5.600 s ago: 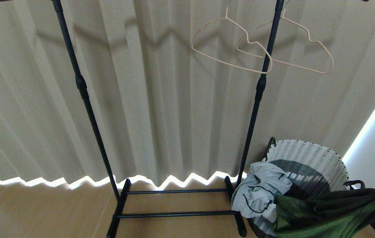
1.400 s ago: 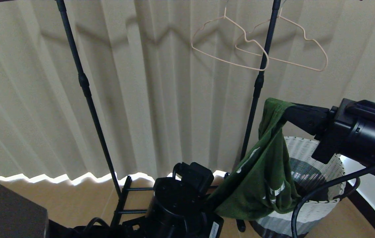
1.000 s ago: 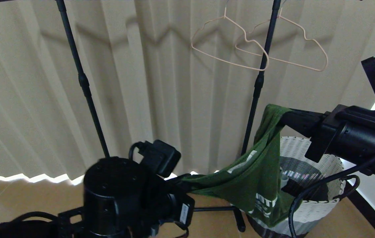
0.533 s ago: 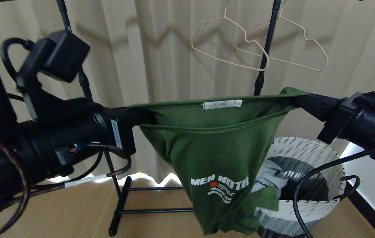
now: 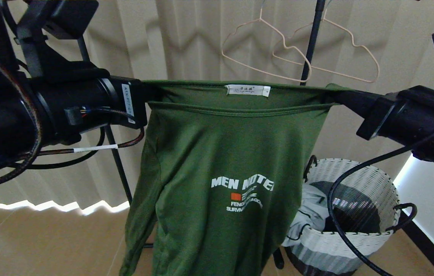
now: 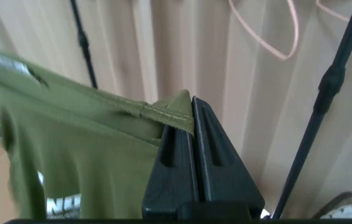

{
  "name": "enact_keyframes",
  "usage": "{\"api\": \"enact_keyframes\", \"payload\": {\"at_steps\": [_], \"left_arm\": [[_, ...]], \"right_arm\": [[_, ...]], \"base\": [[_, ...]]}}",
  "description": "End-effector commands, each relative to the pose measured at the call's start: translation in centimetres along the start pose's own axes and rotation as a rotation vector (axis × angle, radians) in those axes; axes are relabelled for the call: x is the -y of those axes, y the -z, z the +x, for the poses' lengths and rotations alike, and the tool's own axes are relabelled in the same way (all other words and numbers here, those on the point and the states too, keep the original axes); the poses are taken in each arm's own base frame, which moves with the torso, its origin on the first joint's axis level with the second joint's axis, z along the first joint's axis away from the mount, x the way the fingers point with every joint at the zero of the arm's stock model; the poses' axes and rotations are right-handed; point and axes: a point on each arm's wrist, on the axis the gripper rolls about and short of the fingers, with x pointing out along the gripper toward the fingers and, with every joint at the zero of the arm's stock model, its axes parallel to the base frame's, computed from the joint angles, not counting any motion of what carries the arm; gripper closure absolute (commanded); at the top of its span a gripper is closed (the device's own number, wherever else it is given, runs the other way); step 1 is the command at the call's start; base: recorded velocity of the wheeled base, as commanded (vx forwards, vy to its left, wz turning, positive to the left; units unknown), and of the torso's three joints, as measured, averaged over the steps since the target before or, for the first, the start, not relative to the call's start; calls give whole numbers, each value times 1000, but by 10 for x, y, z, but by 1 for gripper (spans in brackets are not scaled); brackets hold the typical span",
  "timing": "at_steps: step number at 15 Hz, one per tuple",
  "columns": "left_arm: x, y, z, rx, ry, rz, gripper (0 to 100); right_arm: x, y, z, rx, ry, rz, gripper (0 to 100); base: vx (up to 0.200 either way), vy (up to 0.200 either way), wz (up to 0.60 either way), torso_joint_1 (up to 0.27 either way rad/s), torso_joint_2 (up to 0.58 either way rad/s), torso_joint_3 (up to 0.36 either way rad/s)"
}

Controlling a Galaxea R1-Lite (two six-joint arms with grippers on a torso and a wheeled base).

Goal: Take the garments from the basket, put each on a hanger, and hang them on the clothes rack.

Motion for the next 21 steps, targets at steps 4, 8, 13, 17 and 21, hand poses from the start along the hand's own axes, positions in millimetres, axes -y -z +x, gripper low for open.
{"api": "enact_keyframes", "payload": {"at_steps": [4, 8, 13, 17, 21], "left_arm": [[4, 9, 7, -35, 12, 6, 100], [7, 18, 15, -65, 20, 10, 100], [13, 19, 62, -87, 13, -6, 100], [17, 28, 82, -120, 14, -2, 100], [17, 31, 72, -136, 20, 3, 100]], "right_arm": [[3, 9, 15, -32, 7, 6, 100], [3, 9, 7, -32, 9, 3, 100], [-2, 12, -31, -41, -52, 5, 100], [-5, 15, -43, -51, -176, 6, 100], [-3, 19, -36, -70, -156, 9, 100]], "base": [[0, 0, 0, 0, 0, 0], [0, 0, 0, 0, 0, 0], [0, 0, 0, 0, 0, 0], [0, 0, 0, 0, 0, 0], [0, 0, 0, 0, 0, 0]]}}
